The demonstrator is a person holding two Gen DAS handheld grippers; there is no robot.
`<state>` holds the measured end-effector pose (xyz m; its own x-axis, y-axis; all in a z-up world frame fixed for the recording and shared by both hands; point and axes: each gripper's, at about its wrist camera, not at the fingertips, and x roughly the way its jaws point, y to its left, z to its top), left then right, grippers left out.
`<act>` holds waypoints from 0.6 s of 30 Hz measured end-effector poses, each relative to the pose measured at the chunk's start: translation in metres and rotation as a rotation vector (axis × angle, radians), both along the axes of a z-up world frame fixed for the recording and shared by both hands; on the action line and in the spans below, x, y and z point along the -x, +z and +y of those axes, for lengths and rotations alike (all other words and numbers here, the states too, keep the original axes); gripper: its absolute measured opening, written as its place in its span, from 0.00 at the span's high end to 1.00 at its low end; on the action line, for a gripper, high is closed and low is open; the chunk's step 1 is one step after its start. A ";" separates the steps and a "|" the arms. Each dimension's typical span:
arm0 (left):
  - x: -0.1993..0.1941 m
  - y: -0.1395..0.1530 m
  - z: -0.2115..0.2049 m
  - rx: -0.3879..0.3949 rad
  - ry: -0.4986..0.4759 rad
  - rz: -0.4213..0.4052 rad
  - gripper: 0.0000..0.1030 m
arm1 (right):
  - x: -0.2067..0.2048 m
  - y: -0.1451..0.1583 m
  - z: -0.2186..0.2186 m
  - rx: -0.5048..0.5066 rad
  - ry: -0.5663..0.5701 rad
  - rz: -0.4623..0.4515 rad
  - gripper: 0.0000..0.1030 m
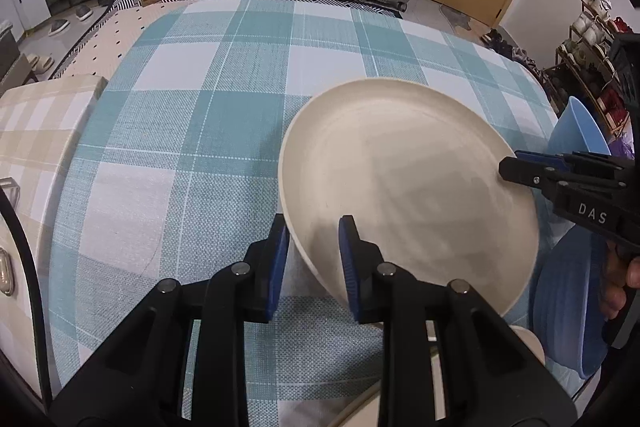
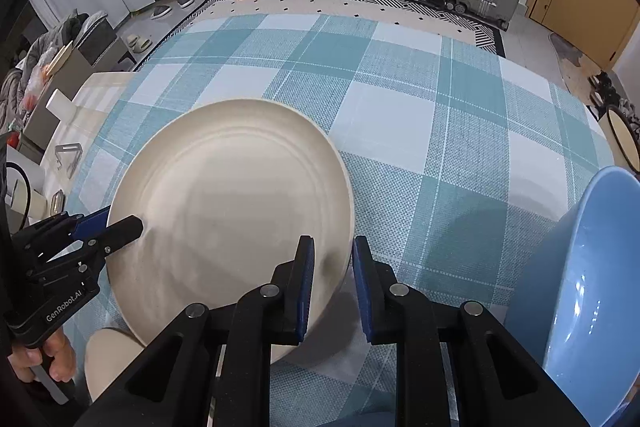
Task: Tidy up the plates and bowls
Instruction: 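Lift the cream plate off the table with both tools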
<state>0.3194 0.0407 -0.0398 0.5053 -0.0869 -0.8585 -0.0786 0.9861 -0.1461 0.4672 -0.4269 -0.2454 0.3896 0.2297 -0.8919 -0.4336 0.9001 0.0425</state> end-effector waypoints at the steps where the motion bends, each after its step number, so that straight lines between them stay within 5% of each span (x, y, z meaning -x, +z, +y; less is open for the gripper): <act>1: 0.001 0.003 0.001 -0.001 0.004 -0.007 0.78 | 0.002 0.002 0.000 -0.002 0.003 -0.007 0.80; 18: 0.035 0.050 0.001 -0.045 0.032 -0.113 0.78 | 0.037 0.050 0.006 -0.037 0.051 -0.174 0.80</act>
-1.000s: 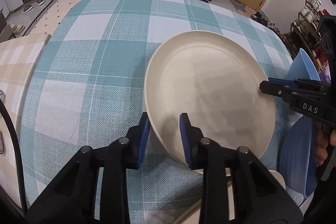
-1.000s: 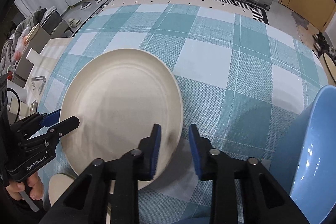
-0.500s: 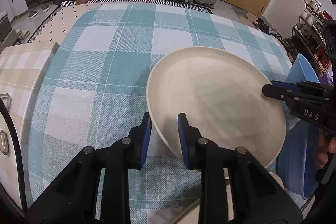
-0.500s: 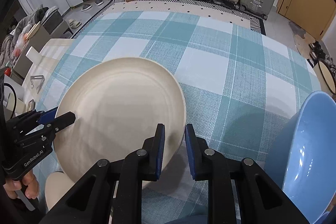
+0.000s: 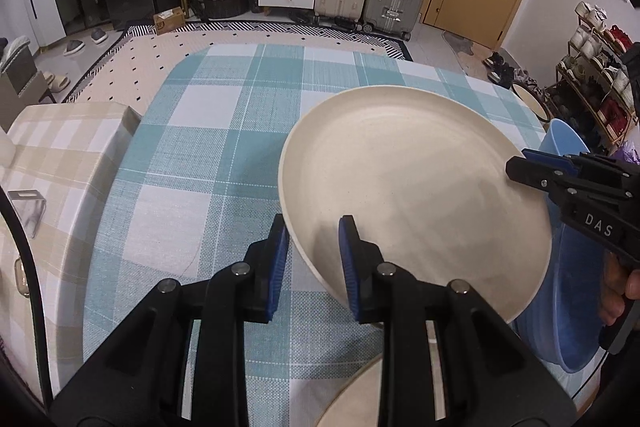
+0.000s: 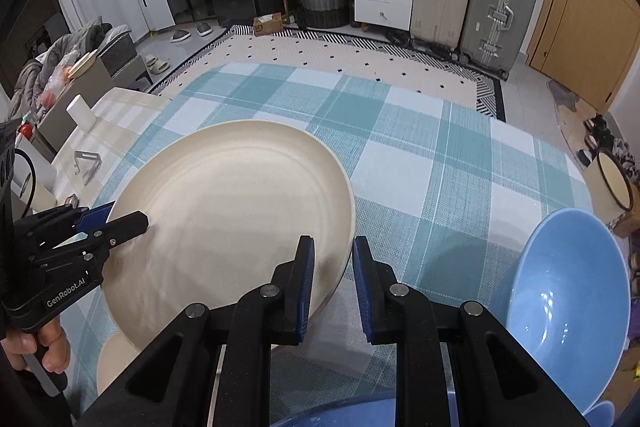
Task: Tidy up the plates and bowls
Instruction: 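Lift the cream plate off the table with both tools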
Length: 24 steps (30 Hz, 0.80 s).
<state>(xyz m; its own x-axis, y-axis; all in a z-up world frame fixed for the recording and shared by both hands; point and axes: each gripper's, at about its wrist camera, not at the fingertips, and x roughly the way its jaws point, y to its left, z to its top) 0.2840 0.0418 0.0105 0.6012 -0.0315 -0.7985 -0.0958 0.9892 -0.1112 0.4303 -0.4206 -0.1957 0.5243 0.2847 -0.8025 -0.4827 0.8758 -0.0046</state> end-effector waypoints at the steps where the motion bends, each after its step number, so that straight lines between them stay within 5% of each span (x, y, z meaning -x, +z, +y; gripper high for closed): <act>1: 0.003 0.004 0.000 -0.005 0.002 -0.007 0.78 | 0.002 0.002 0.000 0.000 0.001 -0.007 0.80; 24: 0.086 0.086 -0.017 -0.044 -0.019 -0.130 0.78 | 0.078 0.058 -0.012 -0.073 0.027 -0.166 0.80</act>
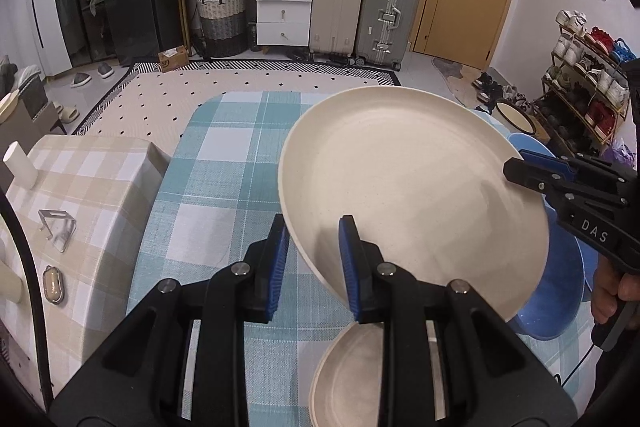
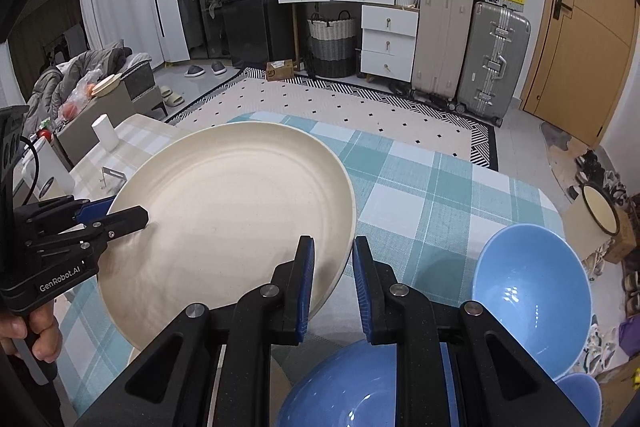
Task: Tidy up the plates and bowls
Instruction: 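Lift the cream plate off the table with both tools, then carry the cream plate over the plate stack and lower it with both tools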
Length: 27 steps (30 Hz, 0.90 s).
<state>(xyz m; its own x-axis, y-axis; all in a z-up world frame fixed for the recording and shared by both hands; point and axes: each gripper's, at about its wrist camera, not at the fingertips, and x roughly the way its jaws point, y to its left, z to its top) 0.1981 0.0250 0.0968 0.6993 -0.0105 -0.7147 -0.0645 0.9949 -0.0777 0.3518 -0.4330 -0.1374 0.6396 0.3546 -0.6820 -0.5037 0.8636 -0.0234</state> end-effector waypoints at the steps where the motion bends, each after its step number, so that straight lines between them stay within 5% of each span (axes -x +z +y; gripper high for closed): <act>1: 0.002 0.002 -0.001 0.000 -0.002 -0.003 0.78 | 0.003 0.001 -0.001 0.000 0.000 -0.002 0.80; 27: 0.061 0.026 -0.027 -0.023 -0.038 -0.035 0.78 | 0.073 0.014 -0.031 -0.058 -0.014 -0.021 0.80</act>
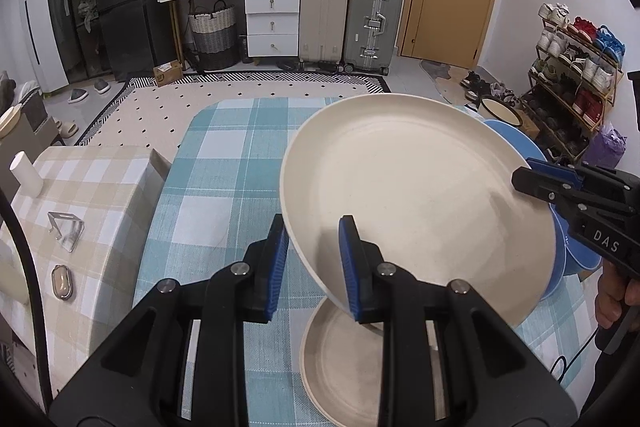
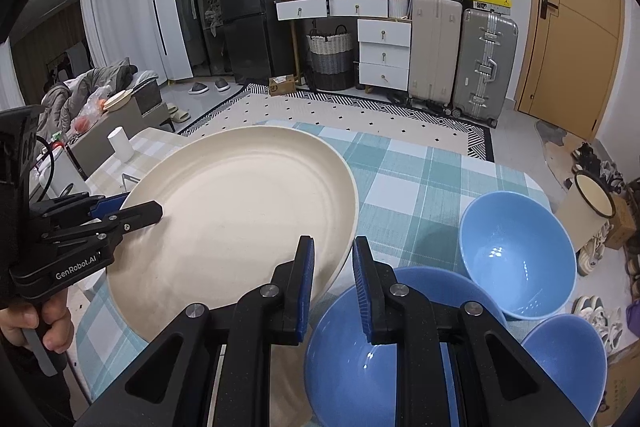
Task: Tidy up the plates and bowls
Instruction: 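Carry the cream plate over the plate stack and lower it with both tools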
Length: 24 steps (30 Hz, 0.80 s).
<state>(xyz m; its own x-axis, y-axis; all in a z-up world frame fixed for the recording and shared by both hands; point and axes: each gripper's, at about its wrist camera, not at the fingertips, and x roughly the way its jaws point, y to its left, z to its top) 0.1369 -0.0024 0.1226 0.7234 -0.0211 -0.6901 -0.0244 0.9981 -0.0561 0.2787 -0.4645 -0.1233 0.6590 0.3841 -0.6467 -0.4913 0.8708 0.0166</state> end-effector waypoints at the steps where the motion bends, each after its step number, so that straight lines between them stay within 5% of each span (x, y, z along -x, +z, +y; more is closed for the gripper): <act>1: 0.004 0.001 -0.001 0.003 -0.001 -0.001 0.78 | 0.002 -0.001 -0.001 -0.002 0.002 0.000 0.80; 24: 0.058 -0.021 0.000 -0.031 -0.043 -0.038 0.78 | 0.062 -0.022 -0.005 -0.001 0.020 -0.065 0.80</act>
<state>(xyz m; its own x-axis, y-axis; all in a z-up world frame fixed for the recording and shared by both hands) 0.0787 -0.0029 0.1020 0.7477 -0.0319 -0.6633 0.0203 0.9995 -0.0251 0.2170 -0.4695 -0.1449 0.6920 0.3985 -0.6020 -0.5086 0.8609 -0.0147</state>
